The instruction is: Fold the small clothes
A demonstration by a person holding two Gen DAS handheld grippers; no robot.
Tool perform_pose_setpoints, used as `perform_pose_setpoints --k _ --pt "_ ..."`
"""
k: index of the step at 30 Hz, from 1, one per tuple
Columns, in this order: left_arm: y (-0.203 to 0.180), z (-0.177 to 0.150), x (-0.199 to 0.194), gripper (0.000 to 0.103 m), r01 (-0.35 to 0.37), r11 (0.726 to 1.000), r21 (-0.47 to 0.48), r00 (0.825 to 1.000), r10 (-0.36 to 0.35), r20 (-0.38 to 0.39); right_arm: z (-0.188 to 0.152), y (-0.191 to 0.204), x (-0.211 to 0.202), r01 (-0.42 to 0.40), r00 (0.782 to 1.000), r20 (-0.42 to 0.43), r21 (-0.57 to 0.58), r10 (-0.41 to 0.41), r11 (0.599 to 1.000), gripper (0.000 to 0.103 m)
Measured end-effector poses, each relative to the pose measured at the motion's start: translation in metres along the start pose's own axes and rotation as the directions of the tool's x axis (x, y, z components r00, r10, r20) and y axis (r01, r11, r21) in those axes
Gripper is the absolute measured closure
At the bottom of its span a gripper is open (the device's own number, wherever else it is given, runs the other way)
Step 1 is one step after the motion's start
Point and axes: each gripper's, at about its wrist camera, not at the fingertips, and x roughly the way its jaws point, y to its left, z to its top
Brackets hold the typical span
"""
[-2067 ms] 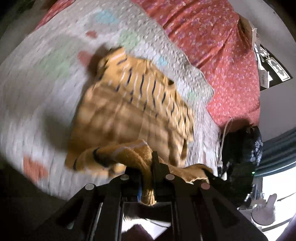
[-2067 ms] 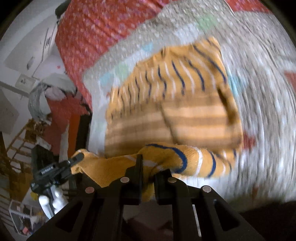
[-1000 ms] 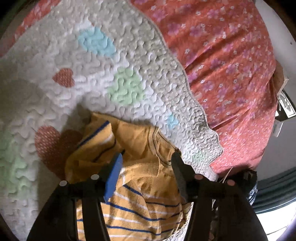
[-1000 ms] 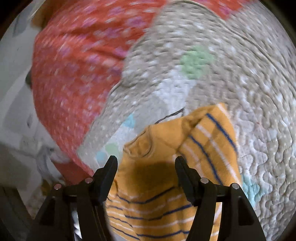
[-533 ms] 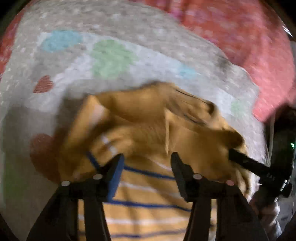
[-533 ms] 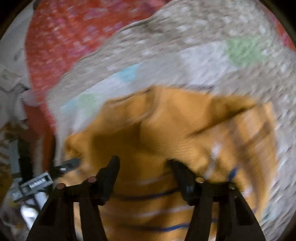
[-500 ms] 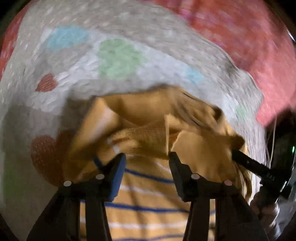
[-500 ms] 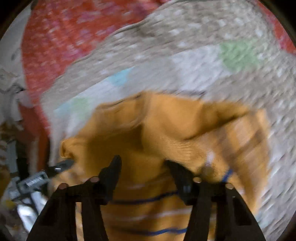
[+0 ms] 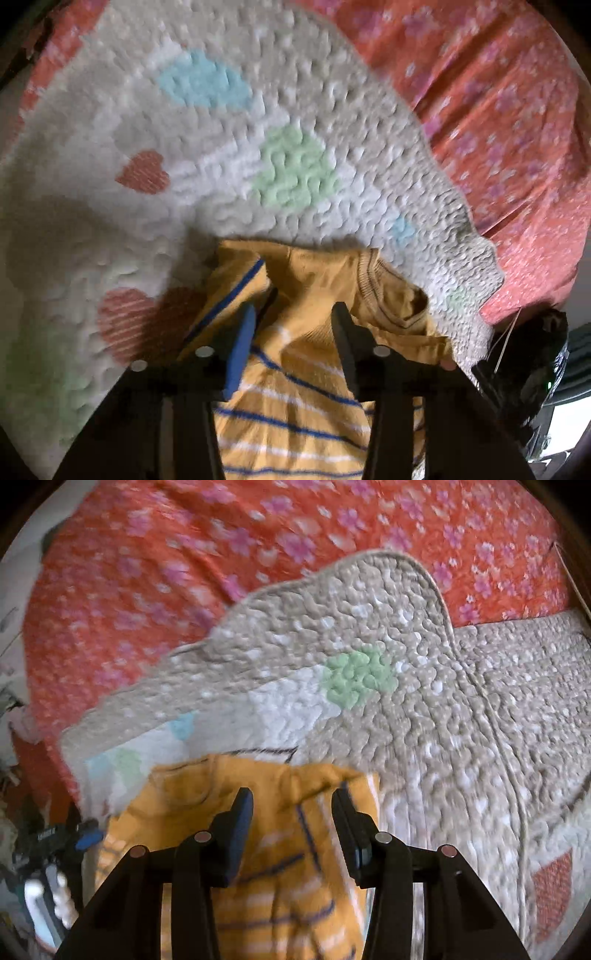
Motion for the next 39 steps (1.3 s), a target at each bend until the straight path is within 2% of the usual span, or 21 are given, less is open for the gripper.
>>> perform_pose_setpoints --k 2,5,7,10,12,14,16,18,20,26,29,34,39 --pt "0.002 -0.007 -0.014 0.061 0.001 1.0 0.001 1.0 -0.001 0.005 -0.017 0.006 -0.009 -0.04 0.999 -0.012 -0.026 0.04 0.999 0.055" --pt "0.006 -0.027 -0.027 0.059 0.016 1.0 0.014 1.0 -0.016 -0.004 -0.044 0.021 -0.002 -0.098 0.992 -0.085 -0.059 0.093 0.993 0.055" --pt "0.011 -0.045 -0.023 0.057 0.007 1.0 0.017 1.0 -0.007 -0.021 -0.06 0.02 0.009 -0.087 0.988 -0.13 -0.063 0.079 0.994 0.055" --pt "0.03 -0.065 -0.008 0.056 -0.029 0.999 -0.014 0.997 0.028 -0.065 -0.073 -0.002 0.031 -0.021 0.987 -0.162 -0.007 0.02 1.0 0.055" --pt "0.049 -0.071 0.004 0.055 -0.078 0.995 -0.056 0.994 0.073 -0.087 -0.072 -0.021 0.036 -0.009 0.987 -0.161 0.054 0.018 0.999 0.056" --pt "0.063 -0.072 0.006 0.055 -0.021 0.992 -0.124 0.996 0.011 -0.084 -0.068 -0.034 0.034 -0.024 0.987 -0.152 0.128 0.043 0.991 0.057" --pt "0.067 -0.069 -0.001 0.055 0.0 0.985 -0.173 0.997 -0.013 -0.071 -0.065 -0.04 0.022 -0.022 0.99 -0.131 0.18 0.046 0.983 0.056" --pt "0.067 -0.07 -0.011 0.055 -0.006 0.987 -0.162 0.998 -0.003 -0.057 -0.063 -0.039 0.008 -0.004 0.993 -0.114 0.165 0.023 0.986 0.056" --pt "0.066 -0.075 -0.024 0.055 -0.004 0.989 -0.148 0.999 -0.002 -0.04 -0.066 -0.039 -0.008 0.021 0.996 -0.091 0.146 -0.008 0.989 0.046" --pt "0.069 -0.108 -0.056 0.05 0.029 0.989 -0.143 0.999 -0.031 -0.014 -0.098 -0.051 -0.054 0.012 0.998 -0.058 0.175 -0.001 0.984 0.045" --pt "0.07 -0.124 -0.058 0.05 0.023 0.99 -0.138 0.999 -0.026 -0.024 -0.11 -0.043 -0.064 0.02 0.998 -0.07 0.133 -0.011 0.991 0.045" --pt "0.066 -0.142 -0.056 0.05 0.013 0.993 -0.119 0.999 -0.016 -0.029 -0.096 -0.01 -0.056 -0.009 0.997 -0.075 0.047 0.012 0.999 0.045" --pt "0.064 -0.14 -0.054 0.049 0.017 0.995 -0.103 1.0 -0.017 0.001 -0.063 0.021 -0.001 -0.051 0.987 -0.151 0.0 0.05 0.999 0.045"
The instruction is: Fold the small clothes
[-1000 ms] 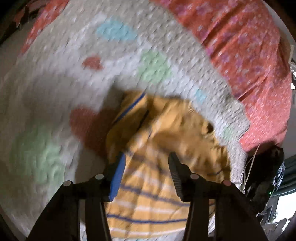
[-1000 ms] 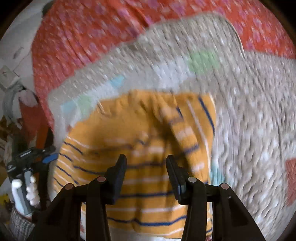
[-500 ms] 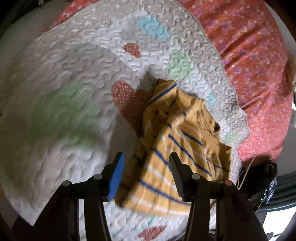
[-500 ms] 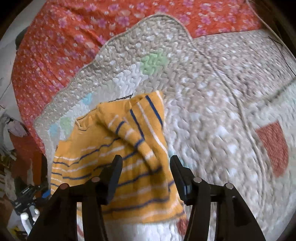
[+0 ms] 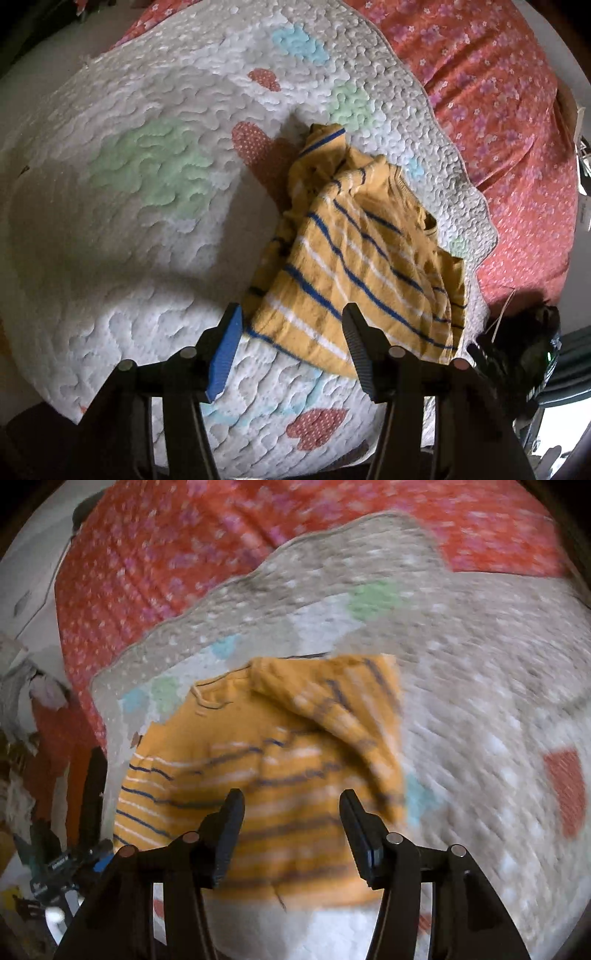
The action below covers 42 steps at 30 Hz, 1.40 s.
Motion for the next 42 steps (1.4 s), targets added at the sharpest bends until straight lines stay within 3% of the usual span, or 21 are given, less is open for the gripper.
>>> perform_pose_setpoints --k 3,6,8,11,14,17,21,25,29,34,39,41,42 --pt "0.003 0.007 0.008 0.049 0.028 0.999 -0.03 1.0 -0.028 0.008 0.031 -0.005 0.042 0.04 0.998 -0.059 0.035 -0.038 0.999 0.045" --pt "0.009 0.013 0.015 0.048 0.056 0.996 -0.07 0.998 -0.056 0.013 0.056 -0.023 0.06 0.178 0.983 -0.062 0.05 -0.175 0.983 0.045" --pt "0.011 0.016 0.019 0.047 0.075 0.994 -0.084 0.997 -0.073 0.021 0.065 -0.031 0.058 0.184 0.982 -0.066 0.099 -0.178 0.978 0.046" --pt "0.011 0.019 0.025 0.041 0.109 0.99 -0.09 0.994 -0.106 0.038 0.068 -0.011 0.044 0.127 0.991 -0.061 0.11 -0.121 0.986 0.045" --pt "0.009 0.019 0.03 0.037 0.145 0.985 -0.092 0.989 -0.141 0.056 0.065 0.036 0.041 0.009 0.993 -0.115 0.05 -0.004 0.999 0.045" --pt "0.01 0.016 0.031 0.033 0.178 0.978 -0.106 0.982 -0.17 0.079 0.056 0.093 0.056 -0.118 0.969 -0.217 0.003 0.116 0.993 0.045" --pt "0.02 0.011 0.029 0.033 0.242 0.961 -0.136 0.969 -0.232 0.087 0.041 0.172 0.098 -0.189 0.92 -0.362 -0.08 0.148 0.979 0.044" --pt "0.026 0.007 0.026 0.036 0.269 0.952 -0.144 0.963 -0.26 0.077 0.033 0.232 0.147 -0.128 0.897 -0.441 -0.196 0.029 0.972 0.044" --pt "0.025 0.007 0.026 0.039 0.263 0.956 -0.13 0.964 -0.257 0.064 0.033 0.269 0.186 -0.006 0.883 -0.445 -0.33 -0.15 0.944 0.043" --pt "0.024 0.005 0.029 0.039 0.282 0.949 -0.143 0.959 -0.277 0.054 0.023 0.3 0.219 0.036 0.846 -0.469 -0.424 -0.253 0.905 0.041" --pt "0.02 0.003 0.03 0.04 0.271 0.953 -0.138 0.963 -0.268 0.037 -0.004 0.32 0.244 0.094 0.781 -0.45 -0.601 -0.433 0.794 0.027" --pt "0.018 0.003 0.031 0.06 0.223 0.967 -0.122 0.975 -0.222 0.026 -0.014 0.327 0.253 0.122 0.749 -0.42 -0.673 -0.513 0.73 0.024" --pt "0.018 0.002 0.033 0.082 0.201 0.972 -0.117 0.979 -0.201 0.012 -0.018 0.329 0.255 0.13 0.74 -0.407 -0.695 -0.536 0.707 0.024"
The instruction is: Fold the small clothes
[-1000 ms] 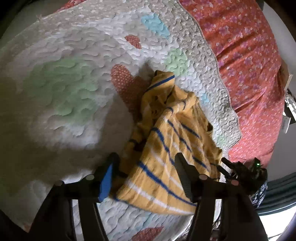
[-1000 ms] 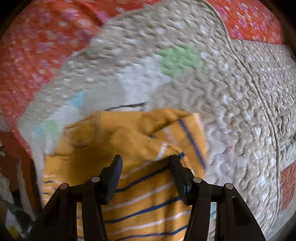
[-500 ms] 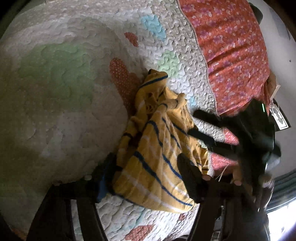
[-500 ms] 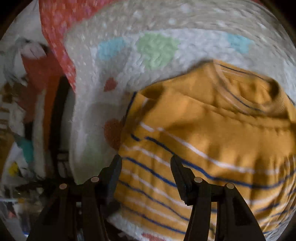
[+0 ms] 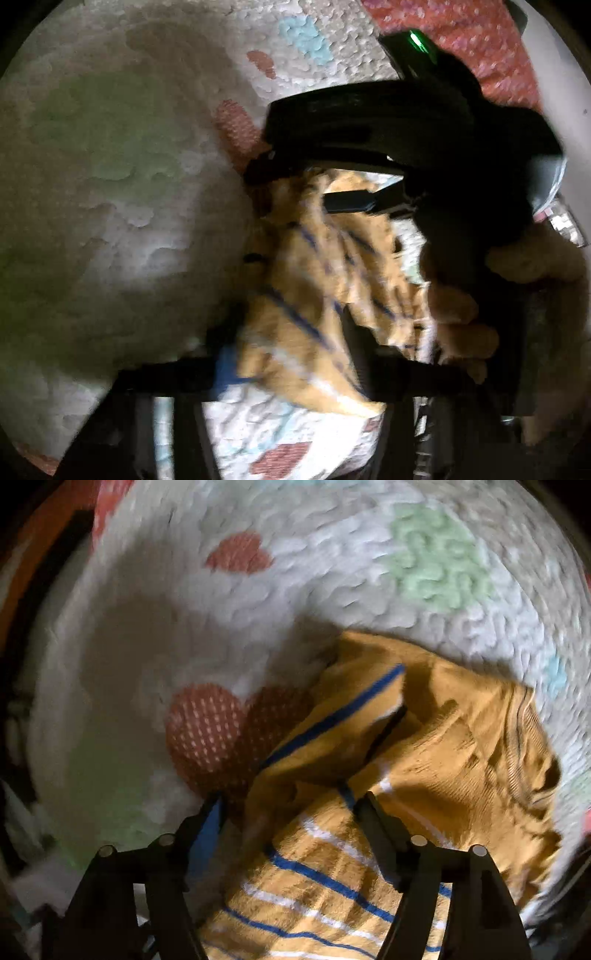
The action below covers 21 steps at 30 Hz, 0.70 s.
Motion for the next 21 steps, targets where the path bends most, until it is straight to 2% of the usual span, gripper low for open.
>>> perform_pose_setpoints --k 1,3,4,5,6,8,12,15,16,19,21 --pt "0.001 0.0 0.002 0.089 0.003 1.0 -0.006 1.0 -0.003 -0.013 -0.001 0.004 0.001 0.026 1.0 -0.003 -0.02 -0.027 0.999 0.024" --pt "0.005 0.0 0.002 0.09 0.027 0.999 -0.03 0.999 -0.027 -0.022 -0.008 0.01 0.001 0.079 0.997 0.025 -0.064 -0.078 0.995 0.026" --pt "0.005 0.001 0.001 0.091 0.034 0.999 -0.029 0.999 -0.035 -0.022 -0.011 0.013 0.001 0.095 0.995 0.041 -0.072 -0.092 0.993 0.035" --pt "0.003 0.0 0.0 0.091 0.036 0.999 -0.021 0.999 -0.037 -0.02 -0.018 0.014 -0.001 0.142 0.988 0.072 -0.081 -0.136 0.987 0.053" --pt "0.0 -0.001 -0.001 0.091 0.033 0.999 -0.009 0.999 -0.033 -0.016 -0.025 0.013 -0.004 0.158 0.984 0.102 -0.084 -0.149 0.984 0.058" --pt "-0.009 -0.004 -0.002 0.091 0.026 0.999 0.031 1.0 -0.026 -0.007 -0.039 0.008 -0.013 0.136 0.981 0.151 -0.067 -0.125 0.988 0.076" --pt "-0.028 -0.014 -0.008 0.092 0.029 0.997 0.069 1.0 -0.029 -0.005 -0.071 -0.019 -0.046 0.061 0.968 0.246 -0.026 -0.053 0.998 0.083" --pt "-0.048 -0.021 -0.014 0.092 0.021 0.995 0.1 1.0 -0.022 0.002 -0.101 -0.054 -0.077 -0.025 0.944 0.328 0.0 0.024 1.0 0.084" --pt "-0.057 -0.025 -0.017 0.092 0.023 0.994 0.11 1.0 -0.024 0.004 -0.115 -0.071 -0.089 -0.069 0.93 0.362 0.016 0.059 0.998 0.084" --pt "-0.091 -0.039 -0.016 0.092 0.021 0.986 0.163 1.0 -0.02 -0.009 -0.134 -0.075 -0.104 -0.138 0.898 0.429 0.061 0.099 0.989 0.084" --pt "-0.123 -0.05 -0.009 0.092 0.007 0.974 0.226 1.0 -0.002 -0.02 -0.155 -0.119 -0.108 -0.206 0.868 0.48 0.118 0.126 0.971 0.084"
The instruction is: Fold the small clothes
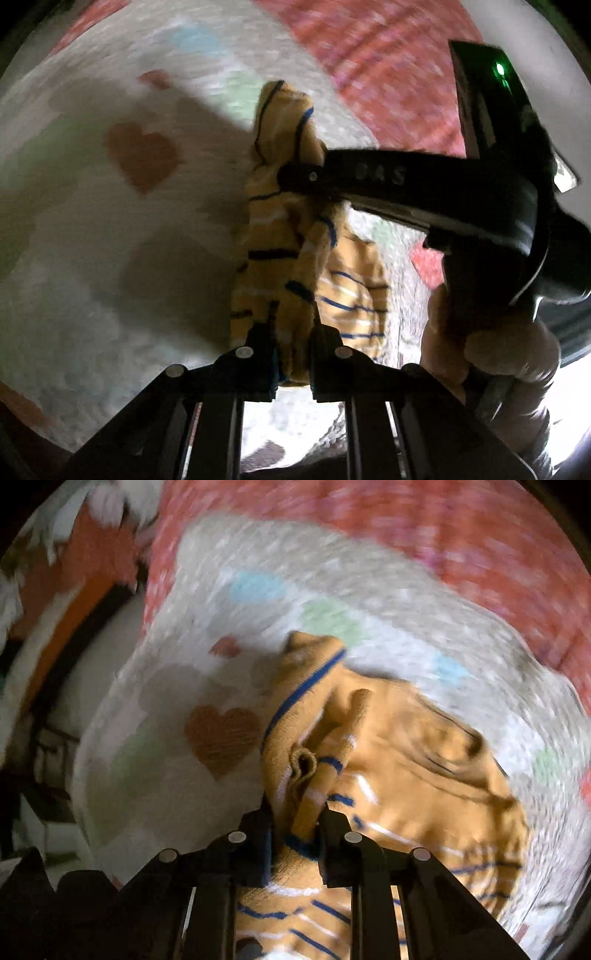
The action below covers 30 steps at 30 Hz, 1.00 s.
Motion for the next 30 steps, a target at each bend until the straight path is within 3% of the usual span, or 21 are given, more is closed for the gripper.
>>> perform_pose_setpoints --k 4,6,11,13,16,18,21,26,30 --pt "-0.054 -0.012 0.026 0.089 0.016 0.996 0.083 0.999 -0.012 -0.048 -0.033 -0.09 -0.029 -0.069 0.995 0.082 0.172 0.056 0.983 0.084" --pt "-0.072 -0.022 0.037 0.088 0.057 0.993 0.102 0.994 -0.047 -0.096 -0.051 -0.123 -0.035 -0.086 0.993 0.098 0.247 0.063 0.965 0.085" --pt "-0.086 -0.05 0.041 0.076 0.063 0.985 0.162 0.987 -0.038 -0.158 -0.113 -0.21 -0.021 -0.135 0.989 0.121 0.44 0.09 0.888 0.085" --pt "-0.082 -0.051 0.044 0.076 0.03 0.986 0.166 0.986 -0.002 -0.168 -0.13 -0.225 -0.008 -0.181 0.982 0.135 0.481 0.132 0.858 0.082" --pt "-0.074 -0.055 0.039 0.076 -0.028 0.988 0.15 0.986 0.053 -0.161 -0.145 -0.235 -0.007 -0.155 0.984 0.163 0.543 0.077 0.825 0.068" --pt "-0.07 -0.051 0.036 0.076 -0.061 0.988 0.144 0.986 0.082 -0.143 -0.157 -0.244 -0.015 -0.191 0.975 0.204 0.579 0.087 0.793 0.064" --pt "-0.064 -0.052 0.031 0.073 -0.092 0.986 0.138 0.986 0.11 -0.126 -0.165 -0.248 -0.031 -0.189 0.971 0.232 0.573 0.063 0.797 0.062" --pt "-0.057 -0.057 0.036 0.072 -0.118 0.985 0.124 0.983 0.133 -0.126 -0.17 -0.24 -0.044 -0.283 0.946 0.296 0.552 0.134 0.784 0.043" --pt "-0.06 -0.064 0.041 0.072 -0.135 0.982 0.135 0.979 0.154 -0.137 -0.163 -0.221 -0.017 -0.269 0.956 0.254 0.555 0.148 0.787 0.039"
